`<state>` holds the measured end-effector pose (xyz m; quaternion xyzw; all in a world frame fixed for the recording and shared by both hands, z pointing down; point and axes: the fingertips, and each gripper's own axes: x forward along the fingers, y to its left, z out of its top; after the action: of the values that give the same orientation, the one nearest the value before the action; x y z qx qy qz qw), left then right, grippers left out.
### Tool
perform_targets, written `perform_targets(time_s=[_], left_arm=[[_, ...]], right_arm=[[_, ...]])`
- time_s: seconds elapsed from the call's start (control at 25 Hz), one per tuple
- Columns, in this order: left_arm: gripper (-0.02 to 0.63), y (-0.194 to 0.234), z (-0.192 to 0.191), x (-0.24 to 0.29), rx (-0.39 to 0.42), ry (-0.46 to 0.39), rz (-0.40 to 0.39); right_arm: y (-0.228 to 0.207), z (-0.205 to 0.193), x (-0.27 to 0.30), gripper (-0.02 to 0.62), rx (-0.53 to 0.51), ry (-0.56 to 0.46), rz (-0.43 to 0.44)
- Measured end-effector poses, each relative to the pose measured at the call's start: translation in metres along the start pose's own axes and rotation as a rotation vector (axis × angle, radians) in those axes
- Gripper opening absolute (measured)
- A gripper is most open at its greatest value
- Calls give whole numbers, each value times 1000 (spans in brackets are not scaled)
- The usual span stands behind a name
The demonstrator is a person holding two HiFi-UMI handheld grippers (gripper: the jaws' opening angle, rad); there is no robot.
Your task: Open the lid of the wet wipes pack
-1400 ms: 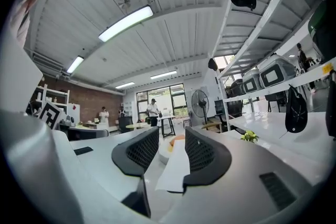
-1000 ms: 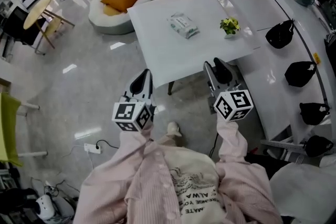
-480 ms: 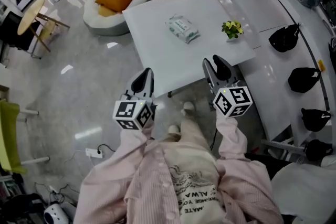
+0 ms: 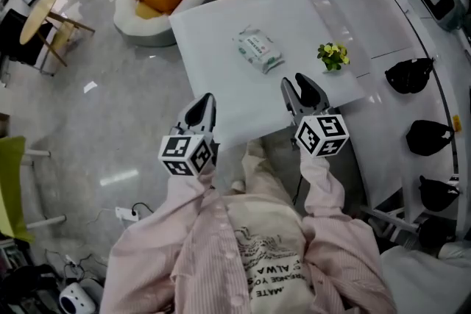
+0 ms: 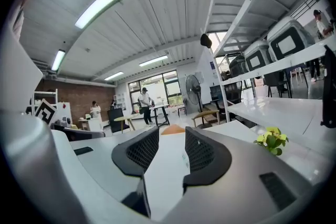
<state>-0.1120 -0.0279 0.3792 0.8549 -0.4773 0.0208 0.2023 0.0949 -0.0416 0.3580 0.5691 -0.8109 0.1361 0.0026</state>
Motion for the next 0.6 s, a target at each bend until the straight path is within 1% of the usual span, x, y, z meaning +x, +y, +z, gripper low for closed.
perform_targets(time_s=[0.24, 0.6], left_arm=[[0, 21, -6, 50, -60, 42, 31], [0, 46, -24, 117, -131, 115, 97]], right_arm=[[-26, -14, 59, 149, -6, 82, 36], [-56, -39, 141, 149, -34, 216, 127]])
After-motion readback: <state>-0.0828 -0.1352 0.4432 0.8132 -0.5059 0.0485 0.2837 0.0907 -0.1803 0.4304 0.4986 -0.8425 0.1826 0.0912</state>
